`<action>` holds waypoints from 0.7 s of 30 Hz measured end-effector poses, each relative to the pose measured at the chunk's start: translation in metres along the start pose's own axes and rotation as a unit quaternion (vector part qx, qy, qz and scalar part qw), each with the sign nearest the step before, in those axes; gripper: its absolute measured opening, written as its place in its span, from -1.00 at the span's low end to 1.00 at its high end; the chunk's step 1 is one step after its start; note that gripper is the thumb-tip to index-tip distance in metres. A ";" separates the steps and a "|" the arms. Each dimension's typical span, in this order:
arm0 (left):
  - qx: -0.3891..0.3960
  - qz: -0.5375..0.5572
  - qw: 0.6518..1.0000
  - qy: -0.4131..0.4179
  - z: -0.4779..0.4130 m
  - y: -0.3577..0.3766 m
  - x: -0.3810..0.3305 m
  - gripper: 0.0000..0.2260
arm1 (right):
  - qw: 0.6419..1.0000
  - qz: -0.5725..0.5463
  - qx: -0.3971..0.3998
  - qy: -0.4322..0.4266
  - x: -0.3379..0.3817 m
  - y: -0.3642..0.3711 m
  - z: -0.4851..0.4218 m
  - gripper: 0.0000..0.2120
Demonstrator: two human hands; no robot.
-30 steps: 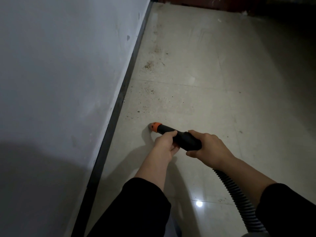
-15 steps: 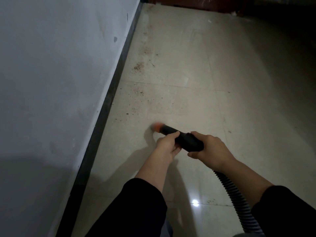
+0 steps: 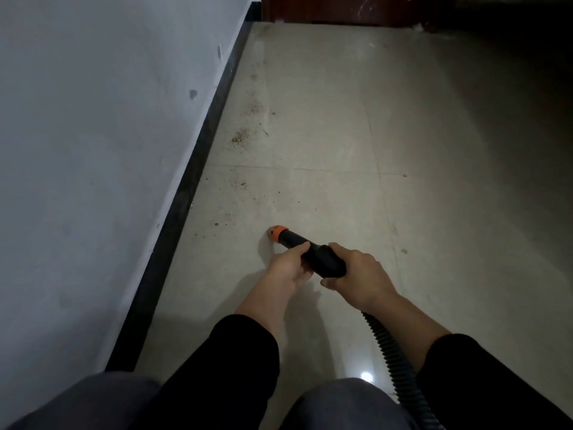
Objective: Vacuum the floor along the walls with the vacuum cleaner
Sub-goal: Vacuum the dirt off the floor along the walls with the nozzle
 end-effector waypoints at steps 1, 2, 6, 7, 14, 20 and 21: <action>0.000 -0.004 1.000 0.000 -0.002 0.002 -0.001 -0.66 | 1.000 0.002 -0.002 0.000 -0.001 -0.001 -0.002 -0.62; 0.002 -0.005 1.000 0.000 -0.005 0.003 -0.002 -0.66 | 1.000 0.003 -0.004 0.000 -0.002 -0.002 -0.003 -0.62; 0.016 -0.001 1.000 0.010 -0.019 0.006 -0.007 -0.68 | 1.000 0.009 -0.008 -0.003 -0.001 -0.006 -0.014 -0.62; 0.015 0.001 1.000 0.011 -0.023 0.005 -0.008 -0.69 | 1.000 0.013 -0.007 -0.005 0.000 -0.007 -0.017 -0.61; 0.021 0.016 1.000 0.001 -0.045 0.007 -0.012 -0.67 | 0.999 0.029 -0.014 0.002 -0.002 -0.009 -0.029 -0.57; 0.036 -0.006 0.999 -0.002 -0.058 0.015 -0.016 -0.67 | 0.999 0.025 -0.038 0.019 -0.010 -0.012 -0.034 -0.55; 0.042 -0.007 0.999 -0.001 -0.060 0.017 -0.016 -0.66 | 0.999 0.028 -0.041 0.020 -0.011 -0.013 -0.034 -0.54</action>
Point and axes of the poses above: each hand's wrist, its own z-axis away from the middle knuckle, its own y-axis out of the palm, x = y × z, the point moved 6 cm from there along -z, towards the middle knuckle, and after that the axes turned 8 degrees about -z, right-handed, at the moved point
